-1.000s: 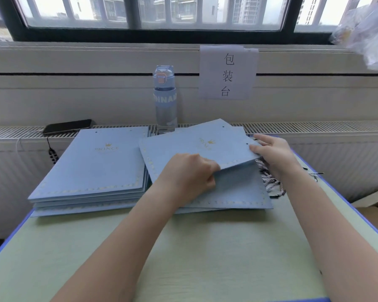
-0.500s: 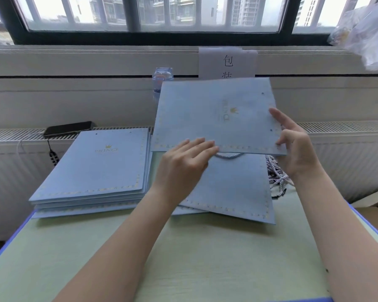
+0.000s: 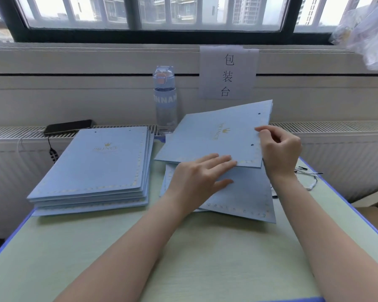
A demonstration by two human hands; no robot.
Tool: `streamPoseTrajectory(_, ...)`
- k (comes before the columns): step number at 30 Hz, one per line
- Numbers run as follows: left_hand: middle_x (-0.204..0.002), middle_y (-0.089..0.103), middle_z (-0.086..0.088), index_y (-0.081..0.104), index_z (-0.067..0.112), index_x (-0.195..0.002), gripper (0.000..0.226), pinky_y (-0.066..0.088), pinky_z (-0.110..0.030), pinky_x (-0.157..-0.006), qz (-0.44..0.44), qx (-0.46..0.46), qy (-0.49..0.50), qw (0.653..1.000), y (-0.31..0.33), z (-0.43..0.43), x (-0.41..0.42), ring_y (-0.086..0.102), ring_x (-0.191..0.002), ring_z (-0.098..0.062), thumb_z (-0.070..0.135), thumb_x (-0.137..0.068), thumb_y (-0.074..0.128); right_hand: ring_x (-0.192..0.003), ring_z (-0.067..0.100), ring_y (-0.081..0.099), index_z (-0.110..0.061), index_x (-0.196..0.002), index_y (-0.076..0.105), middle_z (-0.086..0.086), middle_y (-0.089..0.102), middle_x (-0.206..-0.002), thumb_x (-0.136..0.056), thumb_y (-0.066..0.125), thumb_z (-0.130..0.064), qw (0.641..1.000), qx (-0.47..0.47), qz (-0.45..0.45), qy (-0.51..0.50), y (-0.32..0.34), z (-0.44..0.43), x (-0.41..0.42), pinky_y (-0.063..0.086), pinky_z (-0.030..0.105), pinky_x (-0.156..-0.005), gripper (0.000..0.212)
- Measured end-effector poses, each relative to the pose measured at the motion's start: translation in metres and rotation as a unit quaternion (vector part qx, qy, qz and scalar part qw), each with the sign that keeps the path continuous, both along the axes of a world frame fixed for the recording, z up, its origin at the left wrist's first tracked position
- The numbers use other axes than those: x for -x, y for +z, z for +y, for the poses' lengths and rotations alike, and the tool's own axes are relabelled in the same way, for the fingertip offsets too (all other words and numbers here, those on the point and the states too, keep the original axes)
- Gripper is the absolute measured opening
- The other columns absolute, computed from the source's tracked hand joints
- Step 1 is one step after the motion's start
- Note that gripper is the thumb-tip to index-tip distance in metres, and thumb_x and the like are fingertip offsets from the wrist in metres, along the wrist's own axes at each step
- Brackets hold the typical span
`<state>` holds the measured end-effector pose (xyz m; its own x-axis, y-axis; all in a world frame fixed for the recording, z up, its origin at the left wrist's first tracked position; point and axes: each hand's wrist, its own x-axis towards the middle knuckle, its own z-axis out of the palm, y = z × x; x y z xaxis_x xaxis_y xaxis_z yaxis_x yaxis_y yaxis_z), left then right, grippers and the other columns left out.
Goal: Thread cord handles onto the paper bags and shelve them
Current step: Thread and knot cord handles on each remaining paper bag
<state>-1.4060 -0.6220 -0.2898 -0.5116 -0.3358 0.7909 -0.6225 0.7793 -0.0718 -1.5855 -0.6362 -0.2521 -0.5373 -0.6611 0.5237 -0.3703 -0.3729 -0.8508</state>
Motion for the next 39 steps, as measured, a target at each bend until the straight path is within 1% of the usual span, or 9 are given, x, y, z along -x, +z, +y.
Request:
streamPoseTrajectory(5,-0.099,0.074,0.002,0.075,0.015,-0.098,0.037,0.058,-0.030,-0.054,0.101,0.040,0.041,0.993,-0.002,-0.002,0.004,0.072,-0.088,-0.019,-0.009,-0.072,0.068,-0.041,0.007,0.036,-0.011,-0.067,0.067,-0.010,0.046,-0.041,-0.073,0.044,-0.014,0.996,0.086,0.038,-0.008,0.000,0.003,0.007,0.027,0.020,-0.044,0.024)
streamPoseTrajectory(10,-0.096,0.074,-0.005,0.075,0.008,-0.095,0.024,0.058,-0.033,-0.078,0.118,-0.003,-0.028,0.993,0.005,-0.009,-0.012,0.070,-0.092,-0.024,-0.002,-0.084,0.057,-0.067,0.007,0.043,-0.007,-0.071,0.070,0.001,0.051,-0.073,-0.081,0.044,-0.014,0.974,0.110,0.179,-0.078,-0.005,-0.004,0.027,0.031,0.007,-0.061,0.028)
streamPoseTrajectory(13,-0.098,0.073,-0.010,0.074,0.004,-0.093,0.019,0.050,-0.023,-0.093,0.126,-0.093,-0.065,0.986,0.005,-0.017,-0.026,0.065,-0.103,-0.022,-0.004,-0.085,0.059,-0.080,0.021,0.054,-0.008,-0.070,0.072,0.003,0.060,-0.080,-0.083,0.046,-0.021,0.951,0.090,0.295,-0.009,-0.009,-0.009,0.033,0.036,0.015,-0.075,0.032)
streamPoseTrajectory(21,-0.127,0.060,-0.014,0.069,0.008,-0.111,0.043,0.030,-0.025,-0.108,0.032,-0.324,0.052,0.944,0.004,-0.024,-0.043,0.046,-0.131,-0.027,-0.019,-0.087,0.044,-0.132,0.010,0.038,-0.037,-0.113,0.067,-0.009,0.047,-0.140,-0.089,0.061,-0.035,0.850,-0.186,0.437,0.228,-0.020,-0.008,0.014,0.023,0.041,-0.112,0.024)
streamPoseTrajectory(24,-0.137,0.054,-0.006,0.061,0.018,-0.126,0.033,0.029,-0.027,-0.109,-0.003,-0.379,0.046,0.924,0.005,-0.019,-0.039,0.040,-0.135,-0.020,0.016,-0.094,0.057,-0.141,0.008,0.022,-0.040,-0.130,0.052,-0.011,0.034,-0.149,-0.091,0.056,-0.040,0.801,-0.258,0.487,0.234,-0.025,-0.008,0.001,0.004,0.049,-0.115,0.039)
streamPoseTrajectory(28,-0.149,0.037,0.006,0.044,0.023,-0.141,0.072,0.017,-0.024,-0.112,-0.048,-0.414,0.063,0.907,0.007,-0.011,-0.033,0.020,-0.143,-0.010,0.052,-0.079,0.068,-0.134,0.012,0.037,-0.028,-0.122,0.063,-0.003,0.047,-0.141,-0.092,0.059,-0.026,0.853,-0.215,0.412,0.235,-0.024,-0.010,0.003,0.016,0.033,-0.115,0.031)
streamPoseTrajectory(30,-0.153,0.029,0.010,0.039,0.025,-0.144,0.081,0.014,-0.025,-0.113,-0.066,-0.417,0.072,0.904,0.008,-0.010,-0.033,0.013,-0.145,-0.009,0.056,-0.075,0.068,-0.123,0.016,0.050,-0.018,-0.115,0.068,0.003,0.058,-0.130,-0.090,0.059,-0.014,0.915,-0.167,0.333,0.156,-0.019,-0.012,0.013,0.025,0.013,-0.099,0.026)
streamPoseTrajectory(32,-0.156,0.023,0.009,0.035,0.026,-0.146,0.081,0.011,-0.027,-0.114,-0.077,-0.422,0.081,0.900,0.007,-0.012,-0.034,0.009,-0.145,-0.008,0.057,-0.077,0.066,-0.118,0.020,0.052,-0.013,-0.116,0.067,0.006,0.061,-0.126,-0.090,0.053,-0.006,0.942,-0.175,0.280,0.058,-0.014,-0.014,0.032,0.029,0.012,-0.087,0.030)
streamPoseTrajectory(39,-0.158,0.017,0.006,0.034,0.027,-0.146,0.070,0.012,-0.033,-0.116,-0.089,-0.455,0.078,0.883,0.007,-0.014,-0.035,0.005,-0.146,-0.009,0.051,-0.086,0.061,-0.112,0.034,0.056,-0.003,-0.112,0.068,0.016,0.067,-0.115,-0.090,0.050,-0.006,0.859,-0.396,0.325,-0.006,-0.038,-0.025,0.082,0.048,0.038,-0.084,0.028)
